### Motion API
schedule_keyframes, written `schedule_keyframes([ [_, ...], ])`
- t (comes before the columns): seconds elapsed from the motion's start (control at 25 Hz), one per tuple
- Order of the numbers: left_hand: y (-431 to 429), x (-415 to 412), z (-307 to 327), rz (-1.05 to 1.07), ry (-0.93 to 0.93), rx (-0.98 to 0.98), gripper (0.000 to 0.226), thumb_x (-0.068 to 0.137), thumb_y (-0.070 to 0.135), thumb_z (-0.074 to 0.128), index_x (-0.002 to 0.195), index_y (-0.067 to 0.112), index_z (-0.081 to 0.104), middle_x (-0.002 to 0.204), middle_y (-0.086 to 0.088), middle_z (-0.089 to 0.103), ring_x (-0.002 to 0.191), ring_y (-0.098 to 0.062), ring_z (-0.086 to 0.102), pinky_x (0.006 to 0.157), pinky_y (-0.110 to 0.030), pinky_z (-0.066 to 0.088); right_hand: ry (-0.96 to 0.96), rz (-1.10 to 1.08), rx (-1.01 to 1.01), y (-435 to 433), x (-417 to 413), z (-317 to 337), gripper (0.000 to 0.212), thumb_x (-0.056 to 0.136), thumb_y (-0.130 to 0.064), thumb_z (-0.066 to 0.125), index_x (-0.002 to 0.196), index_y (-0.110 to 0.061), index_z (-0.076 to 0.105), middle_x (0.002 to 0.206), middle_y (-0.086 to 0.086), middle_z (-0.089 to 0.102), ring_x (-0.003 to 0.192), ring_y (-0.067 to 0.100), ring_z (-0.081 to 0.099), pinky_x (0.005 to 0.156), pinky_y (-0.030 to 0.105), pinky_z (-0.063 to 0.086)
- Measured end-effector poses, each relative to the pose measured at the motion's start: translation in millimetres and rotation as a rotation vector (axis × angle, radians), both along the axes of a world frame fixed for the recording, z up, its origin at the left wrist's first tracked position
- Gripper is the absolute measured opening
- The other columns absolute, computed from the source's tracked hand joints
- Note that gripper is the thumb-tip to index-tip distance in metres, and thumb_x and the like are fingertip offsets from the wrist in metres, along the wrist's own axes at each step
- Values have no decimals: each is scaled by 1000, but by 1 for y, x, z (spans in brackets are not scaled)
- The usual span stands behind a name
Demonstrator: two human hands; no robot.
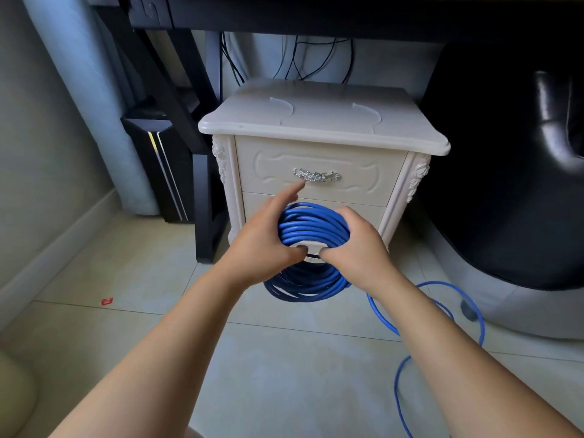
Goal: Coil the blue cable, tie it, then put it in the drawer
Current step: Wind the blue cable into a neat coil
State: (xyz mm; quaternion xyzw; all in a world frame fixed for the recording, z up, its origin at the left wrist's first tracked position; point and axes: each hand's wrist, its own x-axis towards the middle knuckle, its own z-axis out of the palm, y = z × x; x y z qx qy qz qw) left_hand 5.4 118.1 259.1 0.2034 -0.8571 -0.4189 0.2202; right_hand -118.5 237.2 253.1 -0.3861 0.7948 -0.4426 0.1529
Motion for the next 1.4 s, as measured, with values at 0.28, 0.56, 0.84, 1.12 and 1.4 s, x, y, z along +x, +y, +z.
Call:
schedule_keyframes([
  [0.28,6,-1,2,154,94,174,50,69,-3,68,103,32,64,78,10,68,65,-7,62,65,-25,52,15,21,-135,5,6,1,59,73,-14,72,119,-43,49,99,-15,62,88,11,62,76,31,52],
  [0.56,4,-5,5,294,288,692,40,72,-11,63,103,14,67,74,-3,59,68,-20,52,67,-35,45,-116,-102,-353,7,10,-13,54,85,-23,73,133,-32,50,121,-18,62,109,-3,59,93,16,45],
  [0.84,14,-11,-4,398,416,996,29,76,-5,59,100,10,63,68,-2,52,65,-18,50,70,-38,46,-610,-179,-418,-7,12,-17,42,78,-10,77,114,-15,58,100,10,74,94,25,72,95,51,53],
  [1.12,1,-4,3,160,202,734,47,73,11,76,117,20,62,99,1,69,87,-12,67,82,-30,51,-337,-176,-387,-5,-7,0,44,59,-3,69,91,-31,59,84,8,66,82,29,68,79,44,57],
  [1.4,3,2,0,-49,-46,-119,82,71,11,73,141,39,41,124,13,55,105,-2,58,88,-18,48,170,178,-25,0,-1,7,56,68,-7,69,104,-47,53,91,-22,62,82,1,58,68,12,44],
])
